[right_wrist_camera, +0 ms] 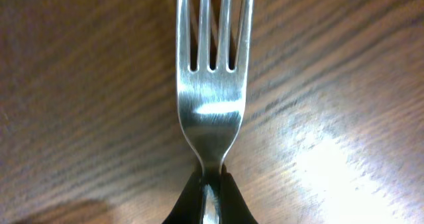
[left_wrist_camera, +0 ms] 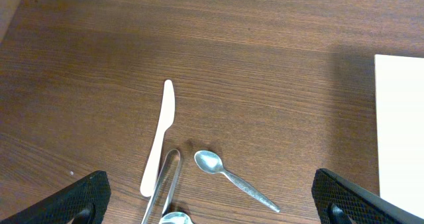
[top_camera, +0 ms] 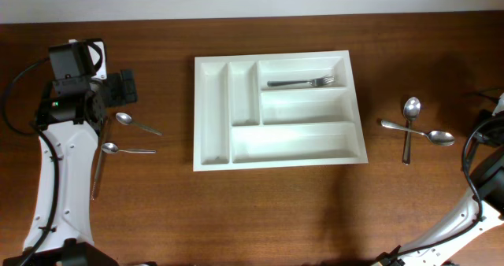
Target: Pack container
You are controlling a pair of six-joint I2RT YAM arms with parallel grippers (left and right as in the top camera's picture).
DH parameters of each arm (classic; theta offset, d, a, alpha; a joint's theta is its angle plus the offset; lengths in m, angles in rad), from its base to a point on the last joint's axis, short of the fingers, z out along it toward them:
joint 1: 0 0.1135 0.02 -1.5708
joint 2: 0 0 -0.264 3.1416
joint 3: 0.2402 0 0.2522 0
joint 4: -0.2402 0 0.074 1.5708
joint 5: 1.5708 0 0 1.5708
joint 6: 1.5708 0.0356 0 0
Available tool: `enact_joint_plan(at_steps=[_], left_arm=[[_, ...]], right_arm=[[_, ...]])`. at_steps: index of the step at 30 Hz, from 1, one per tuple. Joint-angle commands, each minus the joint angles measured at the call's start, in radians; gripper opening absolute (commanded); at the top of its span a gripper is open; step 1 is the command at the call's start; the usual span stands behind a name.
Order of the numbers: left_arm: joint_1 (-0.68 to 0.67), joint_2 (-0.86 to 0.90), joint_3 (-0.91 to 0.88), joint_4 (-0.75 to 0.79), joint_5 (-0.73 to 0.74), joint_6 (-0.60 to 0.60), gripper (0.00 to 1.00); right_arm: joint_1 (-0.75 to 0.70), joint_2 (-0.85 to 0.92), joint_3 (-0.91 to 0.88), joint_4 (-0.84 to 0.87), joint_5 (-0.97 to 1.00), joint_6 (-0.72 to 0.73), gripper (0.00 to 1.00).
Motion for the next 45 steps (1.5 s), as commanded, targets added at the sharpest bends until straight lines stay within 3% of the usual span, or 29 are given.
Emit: enact_joint_plan(at_steps=[1,8,14,20,27,39,40,41,42,45], left_arm=[[0.002,0.005,0.024,0.001,-0.004,0.019,0.99],[0.002,0.005,0.024,0.001,-0.004,0.019,0.99],[0.002,0.005,0.024,0.001,-0.004,0.019,0.99],[0.002,0.005,0.024,0.001,-0.004,0.019,0.99],[0.002,0.005,0.024,0.001,-0.004,0.019,0.99],[0.002,0.005,0.024,0.001,-0.004,0.019,0.99],[0.002,0.005,0.024,0.001,-0.004,0.019,0.99],[0.002,0.005,0.024,0.001,-0.004,0.020,0.99],[0.002,0.005,0.024,0.001,-0.004,0.019,0.99],[0.002,0.005,0.024,0.001,-0.003,0.019,0.99]], right_arm=[[-0.002,0.012,0.014,-0.049,0.013,0.042,0.04],[0.055,-0.146,0.137,-0.165,-0.263,0.040,0.04],[0.229,-0.322,0.200,-0.217,-0.373,-0.080,0.04],[0.550,-0.404,0.200,-0.220,-0.381,-0.473,0.04],[0.850,-0.319,0.181,-0.243,-0.349,-1.110,0.04],[0.899,-0.032,0.181,0.014,-0.386,-1.194,0.04],[0.899,-0.021,0.181,0.029,-0.407,-1.193,0.07],[0.899,-0.015,0.181,0.039,-0.420,-1.188,0.21],[0.899,-0.010,0.181,0.051,-0.426,-1.168,0.27],[0.898,-0.019,0.188,0.080,-0.425,-1.046,0.37]])
